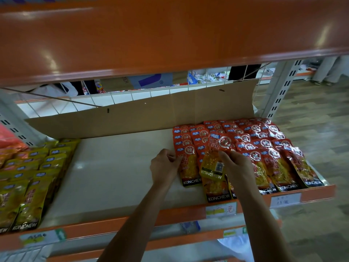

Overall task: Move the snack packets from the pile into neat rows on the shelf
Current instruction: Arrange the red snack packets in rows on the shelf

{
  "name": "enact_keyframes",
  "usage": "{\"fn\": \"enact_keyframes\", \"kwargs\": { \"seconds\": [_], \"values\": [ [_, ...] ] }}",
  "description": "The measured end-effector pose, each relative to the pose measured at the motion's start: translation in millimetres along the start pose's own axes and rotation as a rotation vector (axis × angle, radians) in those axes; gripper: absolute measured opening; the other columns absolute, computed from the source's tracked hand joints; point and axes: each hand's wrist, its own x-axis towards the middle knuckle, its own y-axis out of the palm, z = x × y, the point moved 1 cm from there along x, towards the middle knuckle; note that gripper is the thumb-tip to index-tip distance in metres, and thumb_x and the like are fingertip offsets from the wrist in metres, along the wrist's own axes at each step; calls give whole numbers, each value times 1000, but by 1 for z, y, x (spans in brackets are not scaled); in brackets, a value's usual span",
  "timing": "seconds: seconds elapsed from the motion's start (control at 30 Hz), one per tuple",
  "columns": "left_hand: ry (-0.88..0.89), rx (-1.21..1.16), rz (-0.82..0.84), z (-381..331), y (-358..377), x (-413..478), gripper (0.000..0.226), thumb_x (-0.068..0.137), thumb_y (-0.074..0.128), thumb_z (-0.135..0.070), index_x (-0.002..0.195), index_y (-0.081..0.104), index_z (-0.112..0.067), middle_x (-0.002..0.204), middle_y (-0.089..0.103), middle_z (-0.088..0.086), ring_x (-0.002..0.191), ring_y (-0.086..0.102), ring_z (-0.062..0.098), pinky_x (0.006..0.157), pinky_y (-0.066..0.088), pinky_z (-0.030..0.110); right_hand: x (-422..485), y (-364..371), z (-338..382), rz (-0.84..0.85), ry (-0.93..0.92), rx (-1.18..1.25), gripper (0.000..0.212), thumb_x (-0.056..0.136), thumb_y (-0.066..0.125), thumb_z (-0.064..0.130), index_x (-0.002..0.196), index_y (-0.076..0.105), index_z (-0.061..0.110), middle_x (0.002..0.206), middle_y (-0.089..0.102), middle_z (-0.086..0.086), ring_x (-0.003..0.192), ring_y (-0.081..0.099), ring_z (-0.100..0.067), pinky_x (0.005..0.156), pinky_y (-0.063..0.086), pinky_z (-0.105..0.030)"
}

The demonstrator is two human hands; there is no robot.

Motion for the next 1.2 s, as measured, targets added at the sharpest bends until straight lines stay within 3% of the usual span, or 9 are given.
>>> {"fn": "enact_keyframes", "kwargs": {
  "seconds": [0.13, 0.27, 0.37, 0.47, 0.6, 0.73, 0.8, 0.97, 1.2],
  "values": [
    [155, -34, -56, -10, -5, -4, 16, 90, 64, -31, 98, 67, -17, 94, 67, -6, 81, 61, 6, 70, 47, 21, 1, 7, 3, 93, 52, 119, 32, 101, 43, 23, 79, 56, 4, 63, 49, -9, 57, 45, -21, 55, 36, -32],
    [174, -298, 229, -26, -6, -17, 16, 94, 58, -34, 100, 69, -25, 96, 71, -8, 84, 67, 4, 77, 56, 24, -6, 25, 14, 183, 154, 343, 28, 103, 38, 24, 93, 61, 11, 68, 61, -3, 65, 58, -19, 63, 51, -37],
    [117, -457, 375, -34, -3, -26, 25, 97, 48, -42, 97, 68, -27, 96, 72, -2, 88, 70, 12, 84, 57, 35, -8, 39, 16, 143, 54, 244, 26, 103, 37, 23, 102, 62, 14, 85, 64, -16, 78, 62, -28, 76, 55, -47],
    [96, -526, 420, -38, -4, -32, 20, 97, 45, -45, 93, 64, -38, 97, 71, -4, 90, 69, 10, 80, 57, 27, -2, 50, 12, 64, -64, 34, 25, 102, 37, 22, 101, 61, 15, 83, 63, -6, 76, 62, -22, 64, 51, -29],
    [53, -577, 405, -37, -7, -32, 16, 95, 49, -46, 91, 63, -42, 95, 71, -9, 90, 69, 8, 82, 56, 26, -1, 59, 6, 51, -132, -120, 37, 93, 34, 43, 94, 64, 21, 89, 59, -15, 80, 56, -28, 61, 36, -25],
    [-94, -700, 329, -26, -13, -27, 23, 87, 68, -35, 104, 70, -20, 97, 74, 1, 87, 72, 15, 83, 58, 37, 1, 50, 6, 55, -134, -210, 25, 98, 45, 17, 78, 59, 14, 76, 58, -7, 63, 51, -20, 51, 32, -20],
    [-152, -742, 268, -16, -15, -23, 19, 84, 71, -27, 102, 70, -19, 99, 73, 3, 88, 72, 17, 82, 58, 38, 2, 45, 3, 58, -97, -212, 24, 98, 45, 13, 81, 61, 14, 71, 59, -3, 55, 50, -13, 48, 33, -20],
    [-157, -606, 135, 5, -19, -22, 15, 84, 72, -22, 99, 70, -20, 91, 73, -2, 79, 72, 10, 72, 59, 29, 0, 39, 0, 35, -86, -201, 21, 98, 48, 16, 108, 66, 20, 75, 62, 6, 50, 46, -3, 43, 30, -11],
    [-76, -294, 152, 17, -14, -23, 22, 85, 72, -30, 102, 63, -22, 93, 71, -6, 81, 67, 3, 62, 51, 14, -3, 38, 3, 29, -86, -254, 21, 97, 50, 14, 109, 67, 18, 83, 63, 5, 59, 54, -6, 51, 41, -19]
  ]
}}
